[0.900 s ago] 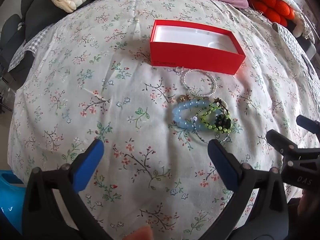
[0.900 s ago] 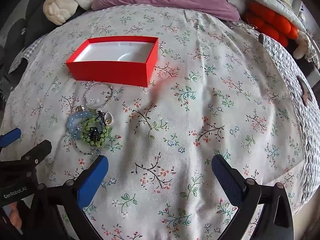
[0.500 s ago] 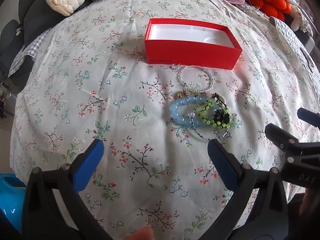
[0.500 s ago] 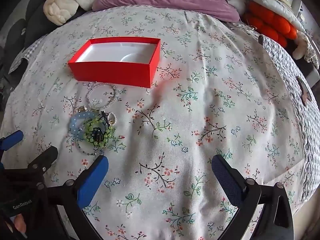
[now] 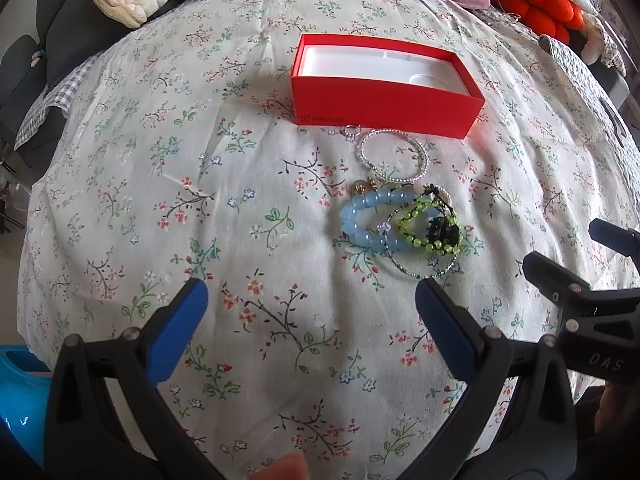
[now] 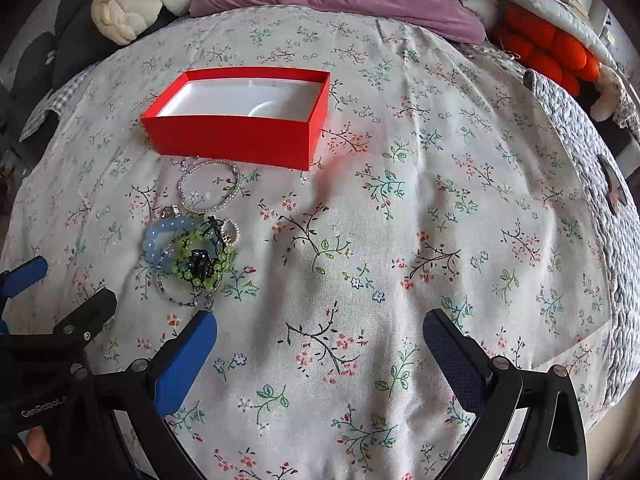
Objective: Organize jewelry
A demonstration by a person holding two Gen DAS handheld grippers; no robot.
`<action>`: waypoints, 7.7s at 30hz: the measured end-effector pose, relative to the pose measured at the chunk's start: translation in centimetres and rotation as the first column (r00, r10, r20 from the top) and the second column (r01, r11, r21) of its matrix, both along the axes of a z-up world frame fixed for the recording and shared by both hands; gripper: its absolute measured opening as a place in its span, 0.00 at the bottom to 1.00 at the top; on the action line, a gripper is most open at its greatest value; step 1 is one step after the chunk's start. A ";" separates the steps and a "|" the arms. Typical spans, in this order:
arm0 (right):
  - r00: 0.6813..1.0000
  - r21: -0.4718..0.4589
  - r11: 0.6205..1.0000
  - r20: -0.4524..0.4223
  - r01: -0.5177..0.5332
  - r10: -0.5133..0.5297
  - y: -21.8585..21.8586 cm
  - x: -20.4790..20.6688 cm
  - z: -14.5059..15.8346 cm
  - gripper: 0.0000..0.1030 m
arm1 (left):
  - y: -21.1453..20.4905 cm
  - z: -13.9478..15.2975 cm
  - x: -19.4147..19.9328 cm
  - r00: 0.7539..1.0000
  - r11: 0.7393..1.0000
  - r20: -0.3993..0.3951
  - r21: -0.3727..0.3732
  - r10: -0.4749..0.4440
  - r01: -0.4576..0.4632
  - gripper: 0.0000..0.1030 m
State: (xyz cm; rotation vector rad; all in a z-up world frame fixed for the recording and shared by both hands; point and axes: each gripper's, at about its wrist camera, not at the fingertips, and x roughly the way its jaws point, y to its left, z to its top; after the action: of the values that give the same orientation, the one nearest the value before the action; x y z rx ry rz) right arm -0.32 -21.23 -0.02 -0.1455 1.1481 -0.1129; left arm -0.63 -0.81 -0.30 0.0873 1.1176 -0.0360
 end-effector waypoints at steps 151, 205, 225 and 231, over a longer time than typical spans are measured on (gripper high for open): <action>0.994 0.269 0.958 -0.018 -0.098 0.107 0.7 9.9 -2.4 0.04 | -5.8 -5.0 7.4 0.923 0.932 -0.139 -0.114 -0.359 0.345 0.12; 0.978 0.457 0.879 0.203 -0.135 0.045 2.5 16.0 2.9 0.04 | -2.7 1.7 16.5 0.986 0.964 0.162 -0.258 -0.025 0.067 0.13; 0.990 0.374 0.925 0.143 -0.067 0.014 -0.9 15.6 2.3 0.13 | -3.6 2.8 14.5 0.980 0.986 0.187 -0.140 -0.065 0.092 0.38; 0.991 0.345 0.935 0.130 -0.085 0.042 -0.8 13.9 3.4 0.14 | -3.5 3.0 12.5 0.981 0.989 0.171 -0.105 -0.088 0.107 0.61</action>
State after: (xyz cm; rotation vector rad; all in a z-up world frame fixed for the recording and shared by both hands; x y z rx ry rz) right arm 13.55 -22.07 3.35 0.1392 1.0242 0.1401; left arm 11.86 -4.27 2.69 0.0423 0.9420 -0.1774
